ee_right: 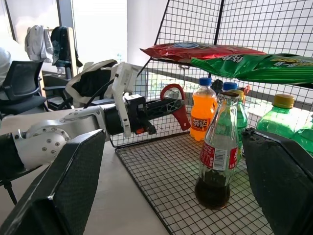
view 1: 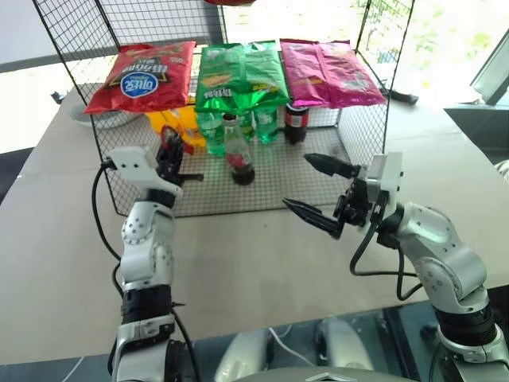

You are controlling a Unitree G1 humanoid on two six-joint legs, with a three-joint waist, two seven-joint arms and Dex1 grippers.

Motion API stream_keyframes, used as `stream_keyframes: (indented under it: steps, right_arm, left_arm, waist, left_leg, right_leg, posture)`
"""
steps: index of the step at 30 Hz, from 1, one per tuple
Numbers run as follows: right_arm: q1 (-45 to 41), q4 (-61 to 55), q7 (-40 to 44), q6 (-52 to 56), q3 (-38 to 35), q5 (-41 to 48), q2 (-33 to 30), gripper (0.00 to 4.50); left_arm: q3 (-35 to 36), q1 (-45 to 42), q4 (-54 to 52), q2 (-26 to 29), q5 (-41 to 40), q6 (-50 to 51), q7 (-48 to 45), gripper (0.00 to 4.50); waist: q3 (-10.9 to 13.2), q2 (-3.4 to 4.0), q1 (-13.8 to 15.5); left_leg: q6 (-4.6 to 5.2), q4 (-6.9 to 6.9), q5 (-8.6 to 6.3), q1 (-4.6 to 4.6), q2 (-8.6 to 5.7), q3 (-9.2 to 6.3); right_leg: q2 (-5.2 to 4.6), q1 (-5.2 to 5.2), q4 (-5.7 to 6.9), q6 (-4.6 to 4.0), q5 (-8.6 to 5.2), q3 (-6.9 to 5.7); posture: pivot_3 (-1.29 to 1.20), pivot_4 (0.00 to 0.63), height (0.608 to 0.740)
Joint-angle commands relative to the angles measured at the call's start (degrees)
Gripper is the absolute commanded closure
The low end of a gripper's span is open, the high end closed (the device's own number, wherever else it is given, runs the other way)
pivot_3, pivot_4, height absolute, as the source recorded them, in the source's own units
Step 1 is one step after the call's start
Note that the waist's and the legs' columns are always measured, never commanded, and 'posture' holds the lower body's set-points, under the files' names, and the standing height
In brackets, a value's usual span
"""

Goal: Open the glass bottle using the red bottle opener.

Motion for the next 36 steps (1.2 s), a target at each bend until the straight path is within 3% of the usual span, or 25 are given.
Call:
stream_keyframes:
  steps: [1, 12, 17, 21, 24, 29, 36]
  right_arm:
    - [-1.01, -0.66, 0.87, -1.39, 0.27, 0.19, 0.21, 0.0]
    - [0.02, -0.09, -0.35, -0.59, 1.44, -1.23, 0.51, 0.0]
    - [0.26, -0.55, -6.53, 6.47, 2.41, -6.03, -1.95, 0.0]
    - [0.87, -3.69, -7.55, 18.92, 1.42, 1.48, -3.65, 0.0]
    - [0.39, -5.01, -8.84, 28.93, -1.07, 11.33, -3.45, 0.0]
    - [-1.09, -5.36, -10.99, 41.21, -4.16, 27.68, -3.87, 0.0]
    - [-3.48, -0.3, -15.44, 48.8, -4.58, 41.75, -3.1, 0.0]
  left_arm:
    - [1.86, 1.69, -7.54, -1.41, -10.49, 5.84, -1.59, 4.49]
    - [4.78, 7.79, -15.27, -2.14, -35.3, 21.54, -3.68, 4.49]
    - [5.98, 11.58, -16.0, -0.6, -48.69, 29.63, -6.31, 4.49]
    - [5.12, 16.34, -15.95, 2.62, -58.04, 37.63, -11.05, 4.49]
    - [1.72, 17.31, -16.31, 4.83, -58.39, 41.56, -13.97, 4.49]
    - [-5.64, 14.36, -15.44, 7.64, -51.56, 44.6, -18.25, 4.49]
    - [-9.22, 8.61, -12.76, 9.01, -49.41, 47.67, -23.29, 4.49]
  waist:
    - [0.0, 0.0, 0.01]
    - [0.01, -0.01, -0.02]
    - [0.01, -0.01, 0.0]
    - [0.01, 0.0, -0.16]
    - [0.03, 0.0, -0.1]
    - [0.03, 0.0, 0.04]
    - [0.04, 0.0, -0.16]
  left_leg:
    - [0.0, 0.0, 0.0, 0.0, 0.0, 0.0]
    - [-0.01, 0.02, 0.01, 0.0, 0.01, 0.02]
    - [-0.01, 0.01, 0.01, 0.0, 0.0, 0.03]
    - [-0.02, 0.0, 0.01, 0.0, 0.06, 0.03]
    - [-0.02, -0.02, 0.01, 0.0, 0.07, 0.05]
    - [-0.01, -0.01, 0.01, 0.0, 0.03, 0.04]
    - [0.0, -0.04, 0.01, 0.0, 0.08, 0.07]
  right_leg:
    - [-0.06, 0.0, 0.0, 0.0, 0.0, 0.01]
    - [0.13, 0.0, 0.02, 0.0, 0.0, 0.02]
    - [0.12, -0.01, 0.02, -0.01, -0.01, 0.04]
    - [0.19, -0.02, 0.03, -0.02, -0.01, 0.04]
    - [0.2, -0.04, 0.01, -0.04, -0.02, 0.07]
    - [0.16, 0.01, 0.01, -0.04, -0.02, 0.04]
    - [0.2, -0.03, 0.0, -0.05, -0.02, 0.07]
  posture:
    - [0.0, 0.15, 0.734]
    - [0.0, 0.15, 0.734]
    - [0.0, 0.15, 0.734]
    - [0.0, 0.15, 0.734]
    - [0.0, 0.15, 0.734]
    - [0.0, 0.15, 0.734]
    - [0.0, 0.15, 0.734]
